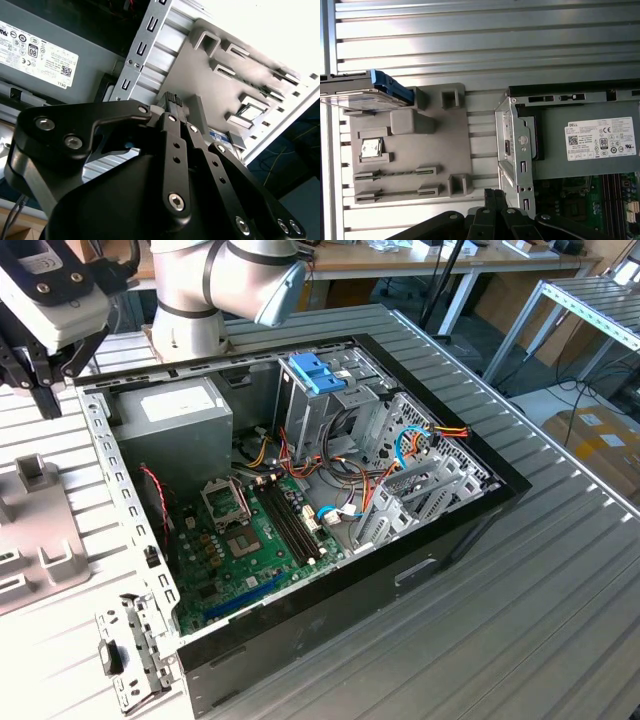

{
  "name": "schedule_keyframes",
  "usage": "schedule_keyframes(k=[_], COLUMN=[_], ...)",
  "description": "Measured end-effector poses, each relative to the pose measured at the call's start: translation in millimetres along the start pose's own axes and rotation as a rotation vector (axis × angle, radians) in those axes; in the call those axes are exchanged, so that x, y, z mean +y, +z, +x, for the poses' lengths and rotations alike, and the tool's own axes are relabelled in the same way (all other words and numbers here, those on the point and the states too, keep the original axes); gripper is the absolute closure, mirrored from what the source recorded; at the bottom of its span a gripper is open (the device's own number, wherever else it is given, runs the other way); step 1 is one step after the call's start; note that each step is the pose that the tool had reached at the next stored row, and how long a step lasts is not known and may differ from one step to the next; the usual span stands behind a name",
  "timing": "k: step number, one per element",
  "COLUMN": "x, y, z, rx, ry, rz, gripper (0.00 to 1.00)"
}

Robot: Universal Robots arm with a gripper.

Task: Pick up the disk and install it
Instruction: 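Reach for the disk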

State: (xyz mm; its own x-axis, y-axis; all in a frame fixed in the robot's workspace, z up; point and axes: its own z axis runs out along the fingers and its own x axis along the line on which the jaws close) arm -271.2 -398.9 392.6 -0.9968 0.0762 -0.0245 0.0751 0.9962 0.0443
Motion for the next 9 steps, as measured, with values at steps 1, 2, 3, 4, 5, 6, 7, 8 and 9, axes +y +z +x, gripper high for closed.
schedule_keyframes(k=[1, 2, 3, 4, 5, 6, 7, 8, 9], x=[0.0, -0.1, -0.1, -0.2, -0.2, -0.2, -0.2, -0.3, -0.3], y=[0.0, 0.0, 0.0, 0.0, 0.0, 0.0, -0.1, 0.0, 0.0], z=[0.6, 0.9, 1.6, 2.2, 2.4, 2.9, 3.3, 3.7, 4.0], rx=[0.0, 0.0, 0.0, 0.0, 0.0, 0.0, 0.0001, 0.0, 0.0], ry=[0.0, 0.0, 0.0, 0.0, 0.0, 0.0, 0.0, 0.0, 0.0], rz=[0.0, 0.0, 0.0, 0.0, 0.0, 0.0, 0.0, -0.0001, -0.0001], gripper=[0.89, 0.89, 0.89, 0.89, 0.89, 0.89, 0.89, 0.89, 0.89])
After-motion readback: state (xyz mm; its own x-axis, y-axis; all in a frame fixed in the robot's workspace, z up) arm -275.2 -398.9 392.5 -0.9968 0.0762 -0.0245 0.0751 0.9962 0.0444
